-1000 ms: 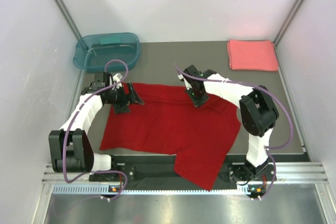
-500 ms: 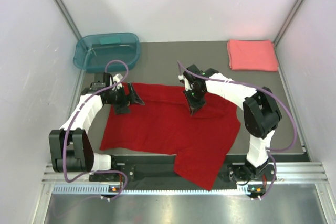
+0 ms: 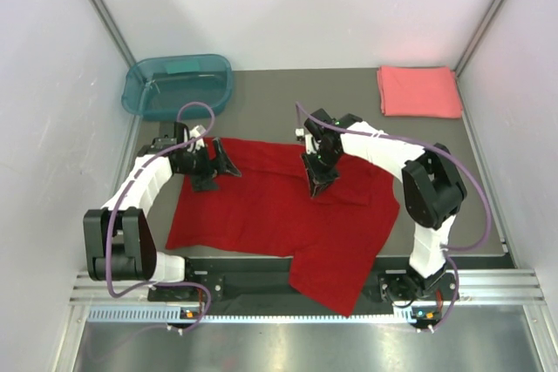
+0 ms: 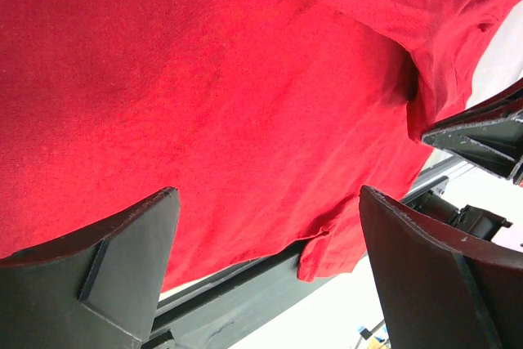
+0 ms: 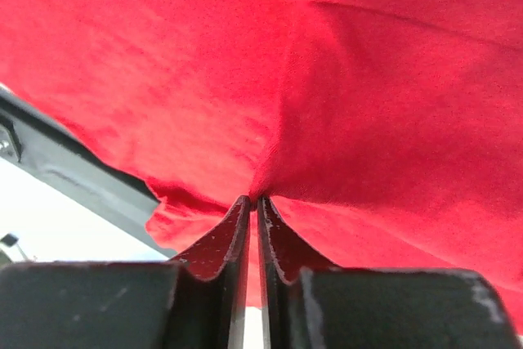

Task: Fold and stack the t-shirts
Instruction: Fold the tshirt

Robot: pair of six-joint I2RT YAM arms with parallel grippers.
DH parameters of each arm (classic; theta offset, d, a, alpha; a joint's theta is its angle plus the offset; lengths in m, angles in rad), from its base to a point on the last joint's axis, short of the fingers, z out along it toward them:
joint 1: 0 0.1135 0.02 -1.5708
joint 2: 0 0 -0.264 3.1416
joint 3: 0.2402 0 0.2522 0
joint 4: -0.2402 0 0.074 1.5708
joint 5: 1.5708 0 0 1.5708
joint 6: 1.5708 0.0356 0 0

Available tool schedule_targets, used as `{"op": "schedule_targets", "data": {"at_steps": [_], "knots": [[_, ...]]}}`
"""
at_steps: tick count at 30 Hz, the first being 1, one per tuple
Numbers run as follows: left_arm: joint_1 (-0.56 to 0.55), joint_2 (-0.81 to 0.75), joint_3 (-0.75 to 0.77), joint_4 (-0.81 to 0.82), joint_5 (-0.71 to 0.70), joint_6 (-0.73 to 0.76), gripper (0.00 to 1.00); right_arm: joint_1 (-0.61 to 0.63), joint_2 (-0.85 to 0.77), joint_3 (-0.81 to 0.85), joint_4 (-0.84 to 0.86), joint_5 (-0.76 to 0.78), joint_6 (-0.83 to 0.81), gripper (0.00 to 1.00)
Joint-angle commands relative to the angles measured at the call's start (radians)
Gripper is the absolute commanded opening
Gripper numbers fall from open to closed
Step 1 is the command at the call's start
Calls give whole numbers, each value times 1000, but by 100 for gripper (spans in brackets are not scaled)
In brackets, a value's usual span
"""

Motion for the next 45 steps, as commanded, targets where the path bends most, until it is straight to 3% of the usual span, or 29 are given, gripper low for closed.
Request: {"op": "schedule_targets", "data": {"at_steps": [1, 5, 9, 13, 21, 23, 29, 33, 39, 45], "knots": [[5, 6, 2, 32, 29, 29, 95, -2, 13, 22, 7, -82, 2, 11], [5, 1, 16, 30, 42, 41, 95, -42, -53, -12, 69, -158, 35, 29], [1, -5, 13, 70, 85, 34, 93, -162, -160, -92, 149, -124, 81, 31], [-59, 3, 16, 125, 122, 8, 87, -384, -259, -190, 261, -75, 130, 31], [-284, 101, 111, 230, 18, -84, 86, -677, -214, -257, 509, -91, 215, 40], [-294, 133, 145, 247, -31, -110, 86, -710, -168, -255, 527, -128, 232, 43], [-285, 231, 267, 183, -120, -107, 82, -785, -93, -231, 542, -155, 251, 43], [-221, 318, 320, 172, -97, -130, 75, -802, -67, -222, 556, -161, 256, 42], [-113, 401, 404, 146, -91, -130, 74, -802, 8, -186, 567, -187, 251, 41], [-29, 509, 494, 106, -99, -117, 74, -802, 47, -149, 524, -168, 223, 28]]}}
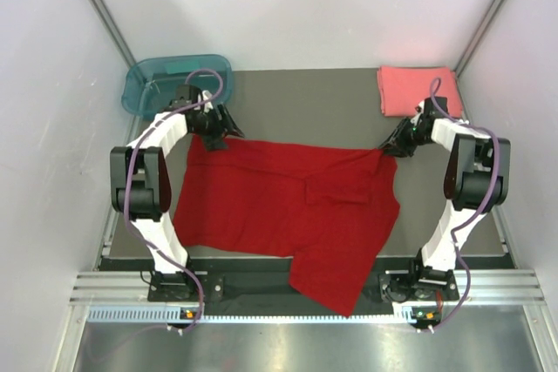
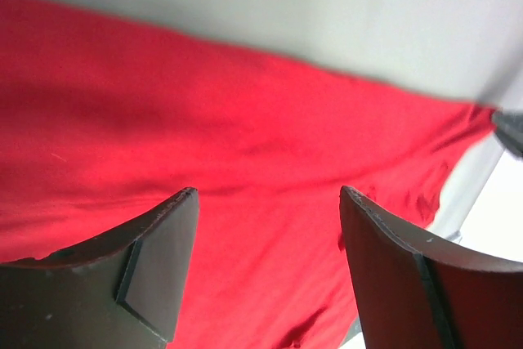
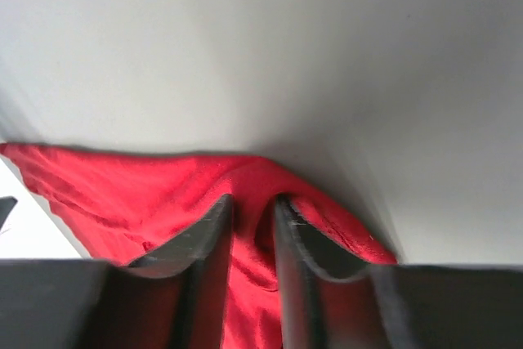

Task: Fold and stack the t-shirts
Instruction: Fold the tshirt

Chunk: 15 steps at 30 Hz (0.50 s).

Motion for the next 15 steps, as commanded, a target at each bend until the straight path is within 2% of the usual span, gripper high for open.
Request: {"op": "schedule_targets", "data": {"at_steps": [1, 6, 8, 15], "knots": [[34, 66, 65, -38, -9, 18, 74, -6, -2, 65, -11, 6, -28, 25], [96, 116, 76, -54, -15, 29, 73, -7, -36, 97, -89, 122, -126, 6], [119, 127, 65, -46, -17, 32, 73, -7, -22, 111, -111, 166, -163, 2], [156, 162, 71, -58, -26, 52, 73, -7, 26, 113, -105, 226, -200, 0]]}}
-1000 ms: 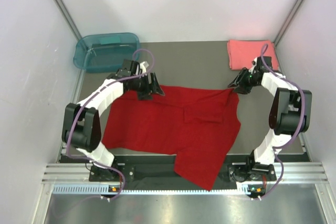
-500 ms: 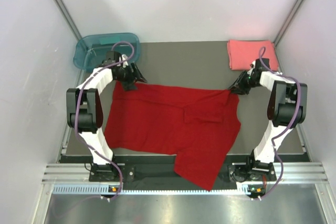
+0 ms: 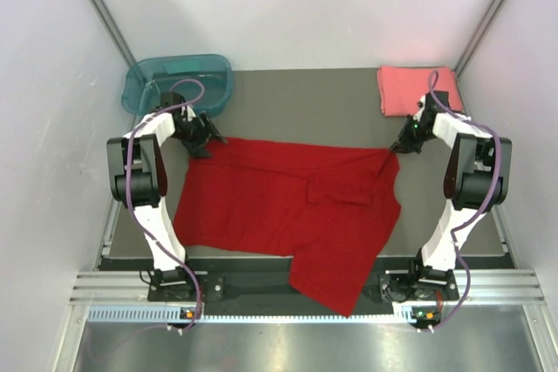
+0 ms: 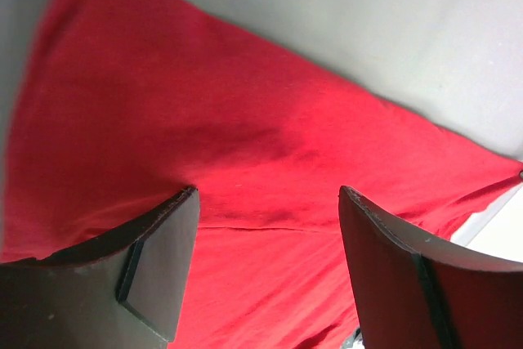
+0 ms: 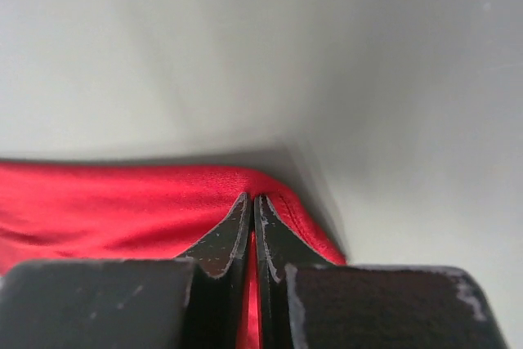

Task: Fold and stack the t-shirts
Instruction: Fold the tshirt

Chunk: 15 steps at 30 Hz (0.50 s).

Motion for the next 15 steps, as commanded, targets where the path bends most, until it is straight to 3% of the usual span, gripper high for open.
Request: {"op": "schedule_targets", "data": {"at_steps": [1, 5, 9, 11, 15], "knots": [[8, 20, 21, -11, -5, 30, 73, -7, 21, 36, 4, 75, -68, 0], [10, 29, 25, -29, 1, 48, 73, -4, 30, 51, -25, 91, -97, 5], [-1, -55, 15, -38, -21, 68, 74, 11, -45, 77, -130, 147, -109, 37], [-22, -94, -1, -51, -28, 80, 74, 19, -121, 74, -178, 170, -109, 46], [-93, -250, -89, -43, -39, 71, 74, 45, -278, -21, -237, 108, -103, 51]]}}
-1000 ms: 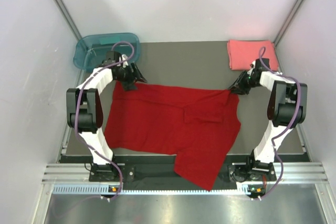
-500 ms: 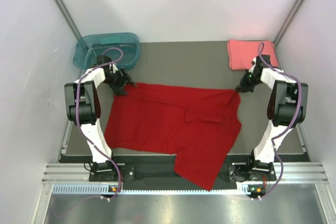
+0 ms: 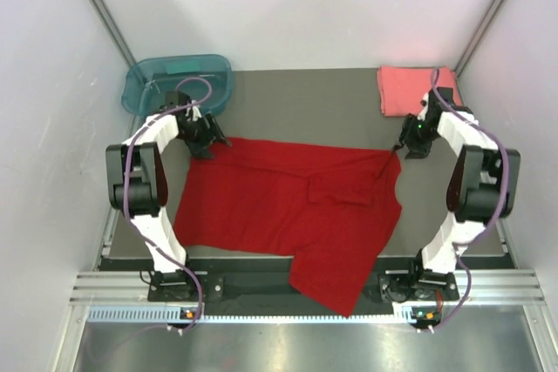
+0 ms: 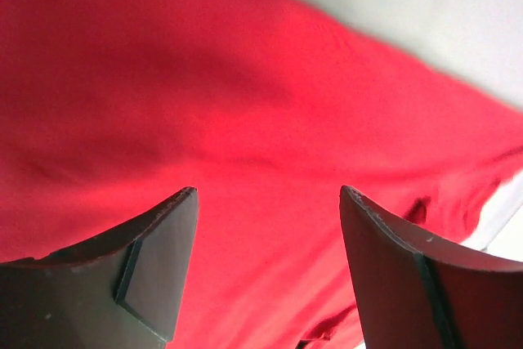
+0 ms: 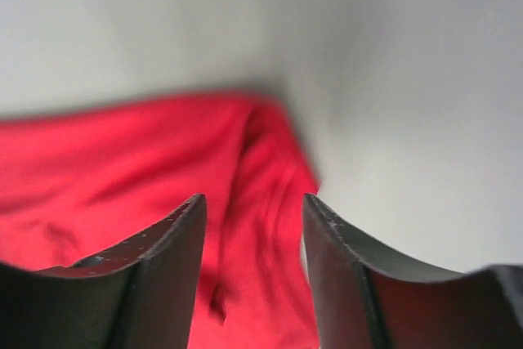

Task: Fold and stack the t-shirts
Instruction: Fold the tshirt

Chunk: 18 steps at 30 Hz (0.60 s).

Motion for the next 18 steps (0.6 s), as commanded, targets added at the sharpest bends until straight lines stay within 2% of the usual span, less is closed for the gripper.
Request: {"op": "schedule_targets", "data": {"at_steps": [1, 5, 6, 10, 18], "knots": [[-102, -198, -76, 2, 3, 14, 75, 51, -206, -87, -81, -35, -20, 52], [-219, -327, -228, 80, 35, -58, 75, 120, -344, -268, -1, -233, -5, 60], [-263, -362, -243, 93, 40, -71, 75, 152, -366, -351, 28, -239, 35, 63], [-328, -398, -269, 114, 86, -101, 75, 174, -432, -501, 154, -290, 101, 64], [-426, -391, -272, 162, 124, -147, 75, 186, -423, -614, 271, -328, 77, 63]]}}
